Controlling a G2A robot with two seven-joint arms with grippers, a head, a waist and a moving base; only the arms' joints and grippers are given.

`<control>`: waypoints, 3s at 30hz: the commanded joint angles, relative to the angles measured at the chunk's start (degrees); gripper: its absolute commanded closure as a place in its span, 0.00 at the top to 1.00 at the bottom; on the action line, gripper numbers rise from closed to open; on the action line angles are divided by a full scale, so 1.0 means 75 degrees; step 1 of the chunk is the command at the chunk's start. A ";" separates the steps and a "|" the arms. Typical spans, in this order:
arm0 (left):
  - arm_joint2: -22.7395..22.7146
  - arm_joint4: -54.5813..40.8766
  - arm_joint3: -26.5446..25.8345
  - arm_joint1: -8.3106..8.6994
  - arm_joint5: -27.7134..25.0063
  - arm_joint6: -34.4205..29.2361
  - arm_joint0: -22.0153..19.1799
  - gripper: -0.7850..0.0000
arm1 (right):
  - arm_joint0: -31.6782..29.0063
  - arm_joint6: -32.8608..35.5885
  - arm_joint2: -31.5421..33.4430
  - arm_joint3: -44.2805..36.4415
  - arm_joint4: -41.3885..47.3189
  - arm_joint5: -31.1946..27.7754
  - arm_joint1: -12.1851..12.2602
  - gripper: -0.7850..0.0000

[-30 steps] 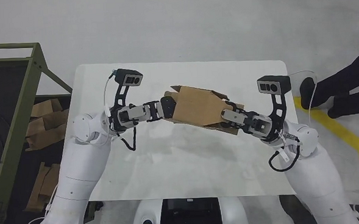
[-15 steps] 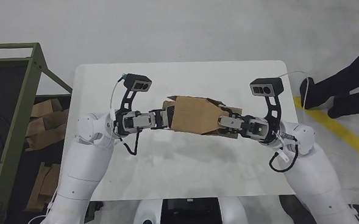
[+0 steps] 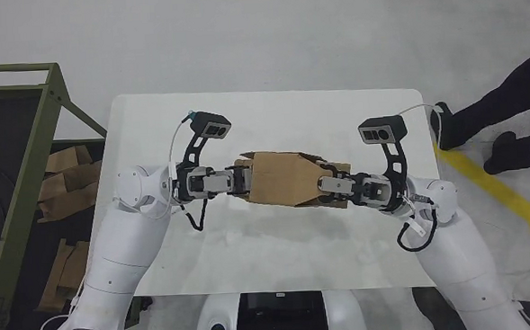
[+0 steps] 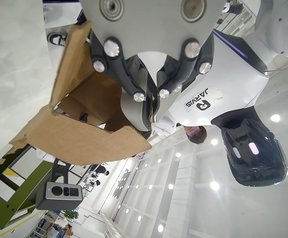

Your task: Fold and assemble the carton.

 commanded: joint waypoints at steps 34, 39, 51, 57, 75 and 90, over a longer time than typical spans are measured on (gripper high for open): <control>0.0192 0.0483 0.0098 0.0064 -0.0151 0.0380 -0.0097 0.18 | 0.0186 -0.0185 -0.0161 0.0152 -0.0472 0.0008 -0.0079 0.00; 0.0206 0.0492 0.0120 0.0076 -0.0165 0.0365 -0.0110 0.09 | 0.0194 -0.0180 -0.0164 0.0161 -0.0496 0.0030 -0.0084 0.00; 0.0216 0.0490 0.0116 0.0093 -0.0299 0.0512 -0.0086 0.00 | 0.0177 -0.0255 -0.0096 0.0140 -0.0608 0.0041 -0.0082 0.36; 0.0223 0.0590 0.0103 0.0102 -0.0343 0.0643 -0.0072 0.00 | 0.0073 -0.0290 0.0033 -0.0020 -0.0642 0.0016 -0.0062 0.45; 0.0216 0.1698 -0.0132 0.0149 -0.0650 0.1497 0.0041 0.00 | -0.0350 -0.1078 0.0426 -0.0862 -0.1667 -0.0389 -0.0013 0.47; 0.0305 0.2078 -0.0347 0.0205 -0.0757 0.1619 0.0150 0.00 | -0.0551 -0.2090 0.0436 -0.1608 -0.3197 -0.0561 -0.0005 0.46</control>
